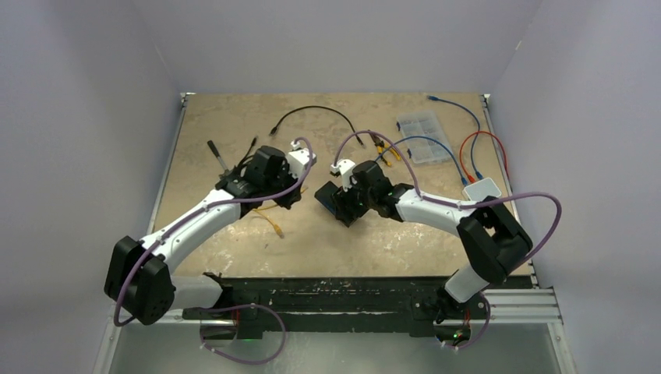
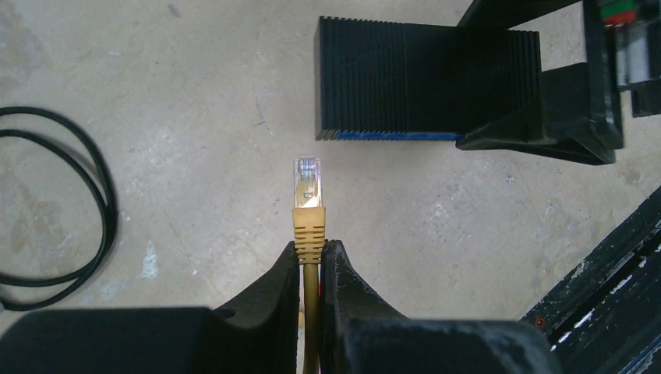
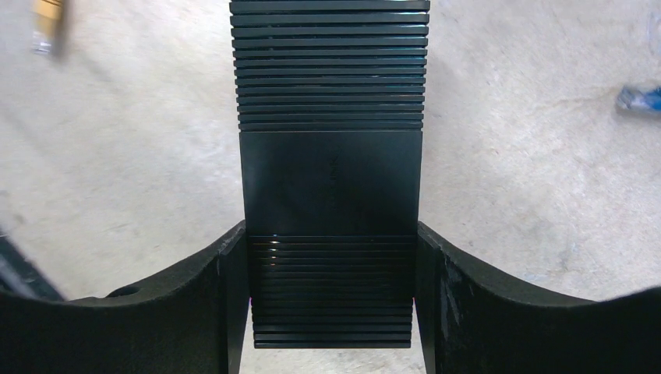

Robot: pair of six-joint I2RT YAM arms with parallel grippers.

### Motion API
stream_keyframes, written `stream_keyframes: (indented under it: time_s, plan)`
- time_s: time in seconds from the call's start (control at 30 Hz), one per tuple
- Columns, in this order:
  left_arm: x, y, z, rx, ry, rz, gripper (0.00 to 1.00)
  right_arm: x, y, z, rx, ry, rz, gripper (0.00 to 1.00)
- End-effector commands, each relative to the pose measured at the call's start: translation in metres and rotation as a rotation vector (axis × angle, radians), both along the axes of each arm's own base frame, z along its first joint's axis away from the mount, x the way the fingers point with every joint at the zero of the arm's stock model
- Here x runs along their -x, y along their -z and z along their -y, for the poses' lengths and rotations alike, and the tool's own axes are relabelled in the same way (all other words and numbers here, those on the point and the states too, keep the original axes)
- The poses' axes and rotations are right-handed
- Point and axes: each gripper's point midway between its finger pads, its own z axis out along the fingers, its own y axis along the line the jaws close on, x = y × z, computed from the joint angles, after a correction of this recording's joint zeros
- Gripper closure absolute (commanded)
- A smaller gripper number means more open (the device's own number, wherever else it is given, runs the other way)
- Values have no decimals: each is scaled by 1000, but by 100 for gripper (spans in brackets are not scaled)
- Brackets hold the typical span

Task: Insert the plug into the switch port
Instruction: Insert the connector into the switch port.

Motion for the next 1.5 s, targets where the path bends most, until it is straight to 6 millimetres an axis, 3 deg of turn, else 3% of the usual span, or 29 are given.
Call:
stream_keyframes:
  time_s: [0.0,0.13,0.47,0.7,1.47]
  plan:
    - [-4,-4,15,-14,27,18,100,3,-44,-26,-180,-64,35,94]
    - [1,-1,19,-14,29,16,100,4,-46,-29,-227,-30,-21,100]
    - [13,10,13,-101,29,22,100,8,-59,-32,-265,-18,-58,100]
    - [16,8,9,-116,22,31,100,8,-56,-30,-255,-3,-64,100]
    - [19,6,18,-99,35,27,100,12,-76,-34,-302,-43,-33,100]
